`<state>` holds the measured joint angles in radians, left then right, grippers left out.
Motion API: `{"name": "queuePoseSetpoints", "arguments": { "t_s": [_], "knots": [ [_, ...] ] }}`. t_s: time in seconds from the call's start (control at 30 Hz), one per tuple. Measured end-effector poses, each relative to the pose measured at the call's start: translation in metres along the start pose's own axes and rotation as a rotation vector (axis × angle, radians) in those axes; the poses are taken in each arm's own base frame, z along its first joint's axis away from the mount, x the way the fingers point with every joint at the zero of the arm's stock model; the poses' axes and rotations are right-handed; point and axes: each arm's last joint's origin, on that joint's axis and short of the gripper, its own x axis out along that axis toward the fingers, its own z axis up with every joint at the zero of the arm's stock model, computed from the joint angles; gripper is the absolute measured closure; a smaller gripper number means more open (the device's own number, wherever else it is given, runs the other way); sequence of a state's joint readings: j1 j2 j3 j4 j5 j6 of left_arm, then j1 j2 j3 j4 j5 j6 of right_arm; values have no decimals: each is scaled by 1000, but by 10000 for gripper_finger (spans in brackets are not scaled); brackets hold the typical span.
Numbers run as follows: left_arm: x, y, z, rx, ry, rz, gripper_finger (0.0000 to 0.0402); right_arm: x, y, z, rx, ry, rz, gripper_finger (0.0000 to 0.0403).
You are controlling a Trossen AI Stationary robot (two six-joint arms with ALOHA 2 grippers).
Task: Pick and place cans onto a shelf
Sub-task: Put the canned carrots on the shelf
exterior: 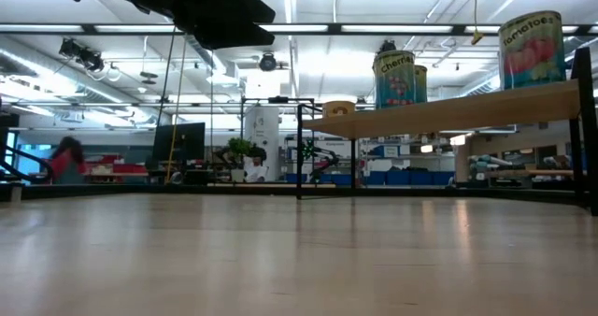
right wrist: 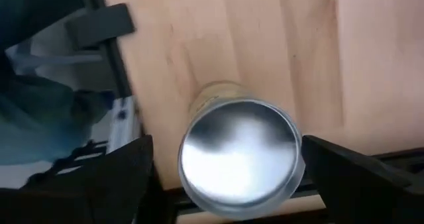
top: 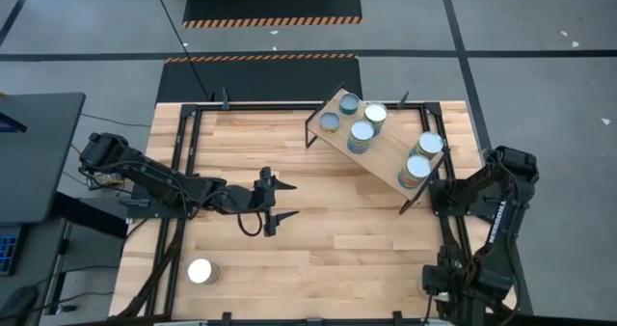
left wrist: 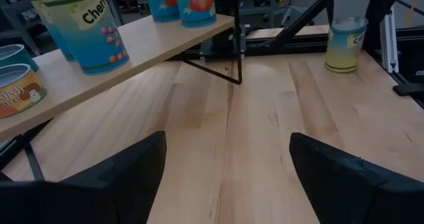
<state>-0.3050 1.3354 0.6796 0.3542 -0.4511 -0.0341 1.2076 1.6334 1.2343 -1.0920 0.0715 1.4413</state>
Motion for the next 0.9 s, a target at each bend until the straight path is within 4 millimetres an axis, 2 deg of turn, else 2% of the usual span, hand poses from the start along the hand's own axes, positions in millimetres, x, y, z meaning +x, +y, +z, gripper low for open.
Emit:
{"name": "queuePoseSetpoints", "arguments": {
  "t_s": [0.27, 0.53, 0.9],
  "knots": [
    [0, 0, 0, 0, 0, 0, 76, -9, 3, 8, 0, 35, 22, 10],
    [0, 0, 0, 0, 0, 0, 76, -8, 8, -3, -4, 89, 71, 12],
    [0, 0, 0, 0, 0, 0, 76, -4, 8, -9, -16, -11, 58, 12]
  ]
}}
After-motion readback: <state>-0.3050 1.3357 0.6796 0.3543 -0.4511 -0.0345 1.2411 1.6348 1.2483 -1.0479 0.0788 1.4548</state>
